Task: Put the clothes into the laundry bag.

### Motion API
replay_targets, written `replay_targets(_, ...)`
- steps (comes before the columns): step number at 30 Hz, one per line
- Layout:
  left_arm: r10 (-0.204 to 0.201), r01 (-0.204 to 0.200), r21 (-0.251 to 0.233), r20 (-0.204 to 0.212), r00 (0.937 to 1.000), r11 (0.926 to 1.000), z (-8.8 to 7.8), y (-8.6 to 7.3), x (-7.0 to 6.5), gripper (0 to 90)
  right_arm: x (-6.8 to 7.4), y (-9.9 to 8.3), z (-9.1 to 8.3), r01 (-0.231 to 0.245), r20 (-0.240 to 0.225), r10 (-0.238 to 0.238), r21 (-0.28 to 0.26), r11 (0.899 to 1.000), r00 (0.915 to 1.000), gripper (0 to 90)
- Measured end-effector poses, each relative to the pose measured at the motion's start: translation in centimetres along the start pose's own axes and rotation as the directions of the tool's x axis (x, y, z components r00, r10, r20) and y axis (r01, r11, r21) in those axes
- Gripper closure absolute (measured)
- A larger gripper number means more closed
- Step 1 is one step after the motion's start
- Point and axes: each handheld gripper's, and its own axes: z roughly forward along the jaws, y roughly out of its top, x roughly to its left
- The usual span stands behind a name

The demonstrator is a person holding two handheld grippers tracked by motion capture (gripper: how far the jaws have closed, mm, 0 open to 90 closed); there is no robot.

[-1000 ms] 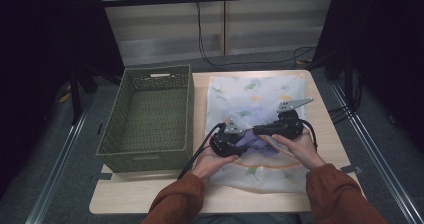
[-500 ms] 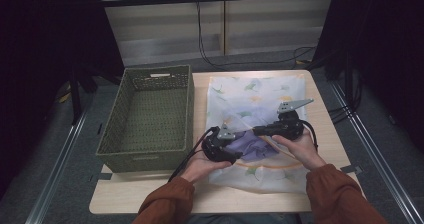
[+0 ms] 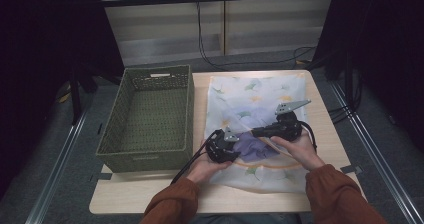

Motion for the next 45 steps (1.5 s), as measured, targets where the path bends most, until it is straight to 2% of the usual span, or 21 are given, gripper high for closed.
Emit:
replay_targets(2,0.008,-0.007,-0.002,0.017,0.9998,1.0,0.1,0.4,0.1,82.3,0.1,0.1,0.0,-0.001,0.0,0.001,0.001,1.0,1.0,89.5)
replay_targets(3,-0.006,0.006,-0.016,0.006,1.0,0.9999,0.3,0.6,0.0,84.8,0.1,0.1,0.1,0.004,-0.001,-0.004,0.001,1.0,1.0,89.6)
replay_targets(4,-0.012,0.012,0.001,0.002,0.9999,0.9999,0.4,1.0,0.1,85.7,0.2,0.1,0.1,0.005,-0.002,-0.005,0.0,1.0,1.0,89.5)
replay_targets(5,-0.037,0.037,-0.013,0.013,0.9992,0.9992,0.7,1.3,0.0,86.1,0.3,0.2,0.1,0.007,-0.005,-0.007,0.0,1.0,1.0,89.6)
replay_targets(8,-0.063,0.063,-0.035,0.01,0.998,0.9974,1.3,2.2,-0.1,86.4,0.9,0.4,0.3,0.019,-0.014,-0.019,0.001,1.0,0.9997,89.6)
replay_targets(10,-0.1,0.099,-0.069,-0.013,0.9949,0.9927,1.6,2.7,-0.1,86.5,1.2,0.4,0.3,0.021,-0.02,-0.021,0.004,1.0,0.9996,89.6)
replay_targets(15,-0.129,0.122,-0.131,-0.047,0.9905,0.9838,1.6,3.7,0.3,86.6,1.4,0.3,-0.1,0.017,-0.03,-0.017,-0.001,1.0,0.9994,89.6)
replay_targets(17,-0.139,0.133,-0.135,-0.036,0.9896,0.9818,1.9,3.9,0.4,86.6,1.4,0.2,-0.2,0.017,-0.031,-0.017,0.001,1.0,0.9994,89.6)
replay_targets(19,-0.133,0.124,-0.134,-0.061,0.9892,0.9832,2.2,3.9,0.4,86.6,1.3,0.0,-0.2,0.017,-0.032,-0.017,0.005,1.0,0.9993,89.6)
replay_targets(24,-0.112,0.107,-0.11,-0.037,0.993,0.9882,3.1,3.1,0.1,83.2,1.0,-0.5,-0.2,0.009,-0.031,-0.008,0.023,1.0,0.9995,89.6)
replay_targets(25,-0.105,0.101,-0.088,-0.044,0.9935,0.991,3.1,3.0,0.1,81.5,0.9,-0.6,-0.2,0.004,-0.028,-0.003,0.024,1.0,0.9996,89.6)
replay_targets(26,-0.117,0.114,-0.091,-0.028,0.9927,0.9892,3.1,2.9,0.0,80.0,0.8,-0.7,-0.2,0.002,-0.026,-0.001,0.024,1.0,0.9997,89.6)
replay_targets(27,-0.138,0.137,-0.096,-0.003,0.9905,0.986,2.9,2.8,0.0,77.8,0.7,-0.7,-0.2,-0.002,-0.025,0.002,0.024,1.0,0.9997,89.6)
replay_targets(28,-0.129,0.129,-0.093,0.004,0.9916,0.9873,2.7,2.8,-0.1,75.0,0.6,-0.7,-0.2,-0.007,-0.022,0.008,0.023,1.0,0.9997,89.6)
replay_targets(30,-0.111,0.11,-0.091,-0.009,0.9937,0.9897,2.5,2.8,-0.3,72.9,0.4,-0.8,-0.2,-0.011,-0.02,0.011,0.022,1.0,0.9997,89.6)
replay_targets(31,-0.119,0.119,-0.101,0.003,0.9928,0.9878,2.4,2.8,-0.3,70.7,0.4,-0.8,-0.2,-0.012,-0.02,0.013,0.022,1.0,0.9997,89.6)
replay_targets(36,-0.095,0.096,-0.096,0.011,0.9954,0.9907,1.6,2.8,-0.2,63.7,0.1,-0.8,-0.3,-0.015,-0.013,0.016,0.017,1.0,0.9998,89.6)
replay_targets(39,-0.097,0.098,-0.101,0.011,0.9952,0.99,1.3,2.8,-0.5,52.3,0.1,-0.8,-0.3,-0.018,-0.012,0.018,0.012,1.0,0.9998,89.6)
replay_targets(42,-0.079,0.08,-0.098,0.012,0.9968,0.9919,0.9,2.7,-0.8,47.0,0.0,-0.7,-0.4,-0.016,-0.01,0.016,0.009,1.0,0.9998,89.6)
replay_targets(44,-0.082,0.084,-0.107,0.02,0.9964,0.9907,0.7,2.6,-0.9,46.3,-0.2,-0.7,-0.4,-0.016,-0.009,0.016,0.006,1.0,0.9998,89.6)
replay_targets(45,-0.069,0.071,-0.096,0.019,0.9974,0.9928,0.4,2.5,-0.9,46.2,-0.2,-0.7,-0.4,-0.017,-0.008,0.017,0.004,1.0,0.9998,89.5)
